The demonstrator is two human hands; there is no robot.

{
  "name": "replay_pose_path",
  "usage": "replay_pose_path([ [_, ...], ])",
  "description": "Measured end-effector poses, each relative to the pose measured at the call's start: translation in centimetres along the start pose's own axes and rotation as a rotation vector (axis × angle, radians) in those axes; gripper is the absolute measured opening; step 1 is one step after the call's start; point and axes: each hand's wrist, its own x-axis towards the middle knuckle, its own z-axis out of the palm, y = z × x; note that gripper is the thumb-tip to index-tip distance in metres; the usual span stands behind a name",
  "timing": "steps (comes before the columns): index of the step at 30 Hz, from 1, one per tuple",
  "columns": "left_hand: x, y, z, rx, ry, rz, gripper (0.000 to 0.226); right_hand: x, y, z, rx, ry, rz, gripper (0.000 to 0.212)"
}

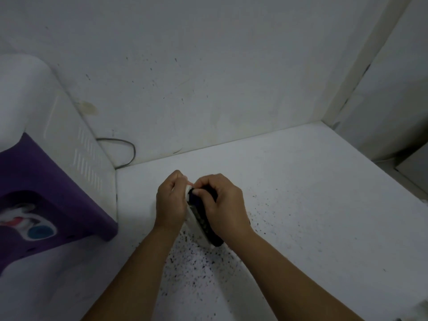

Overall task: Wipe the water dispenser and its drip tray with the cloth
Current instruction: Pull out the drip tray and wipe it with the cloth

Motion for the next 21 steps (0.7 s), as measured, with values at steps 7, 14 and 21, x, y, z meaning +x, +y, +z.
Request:
replay_pose_path([
  [7,0.0,0.0,0.2,-0.012,0.006,0.003,0.027,-1.6,1.6,0.0,0.031,0.034,0.028,0.008],
  [14,0.1,-0.2,-0.1,-0.015,0.030,-0.021,0.027,-1.5,0.8,-0.1,-0.021,-0.018,-0.025,0.013],
  [21,0.0,-0.3,0.1,-0.001,0.003,0.020,0.032,-1.5,1.0,0.1,-0.183,-0.011,-0.171,0.015],
])
